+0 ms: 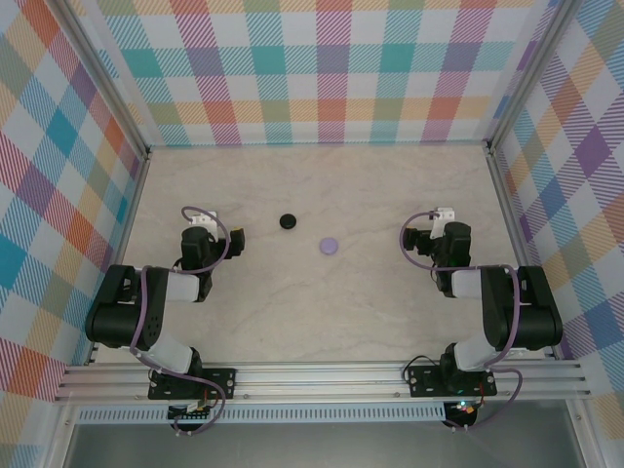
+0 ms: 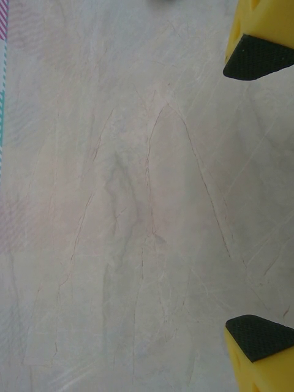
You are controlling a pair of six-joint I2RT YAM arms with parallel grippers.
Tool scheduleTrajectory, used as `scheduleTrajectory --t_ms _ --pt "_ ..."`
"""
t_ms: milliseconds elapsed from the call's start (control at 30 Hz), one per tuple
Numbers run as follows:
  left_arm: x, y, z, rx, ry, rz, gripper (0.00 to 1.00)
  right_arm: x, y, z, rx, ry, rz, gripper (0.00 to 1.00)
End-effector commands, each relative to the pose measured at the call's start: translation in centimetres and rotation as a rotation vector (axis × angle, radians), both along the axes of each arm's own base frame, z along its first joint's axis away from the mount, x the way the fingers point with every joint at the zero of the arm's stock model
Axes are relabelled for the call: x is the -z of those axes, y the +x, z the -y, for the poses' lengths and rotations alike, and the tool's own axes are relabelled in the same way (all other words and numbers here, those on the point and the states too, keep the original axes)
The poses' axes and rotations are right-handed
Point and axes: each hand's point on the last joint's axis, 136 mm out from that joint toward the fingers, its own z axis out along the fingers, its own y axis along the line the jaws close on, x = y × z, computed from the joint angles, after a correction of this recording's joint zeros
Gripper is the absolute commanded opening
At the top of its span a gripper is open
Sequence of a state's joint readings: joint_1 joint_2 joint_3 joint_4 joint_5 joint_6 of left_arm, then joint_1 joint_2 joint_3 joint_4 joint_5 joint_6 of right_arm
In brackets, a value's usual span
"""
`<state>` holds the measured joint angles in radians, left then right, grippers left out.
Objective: Insert the wireless bluetooth earbuds into the charging case
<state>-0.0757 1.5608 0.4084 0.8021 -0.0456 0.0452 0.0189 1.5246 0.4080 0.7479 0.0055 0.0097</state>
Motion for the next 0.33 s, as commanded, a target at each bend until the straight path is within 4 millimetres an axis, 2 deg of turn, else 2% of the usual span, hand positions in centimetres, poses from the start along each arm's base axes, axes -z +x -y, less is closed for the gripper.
scheduleTrajectory --t_ms 0,300 --pt "-0.38 0.48 -0.71 -0.025 -0.005 0.01 1.0 -1.43 0.77 -0.13 -0.016 0.004 0.055 1.0" --pt "-0.36 0.48 -0.69 -0.025 -0.005 0.008 1.0 -1.46 0.77 -0.16 -0.018 0.004 0.056 1.0"
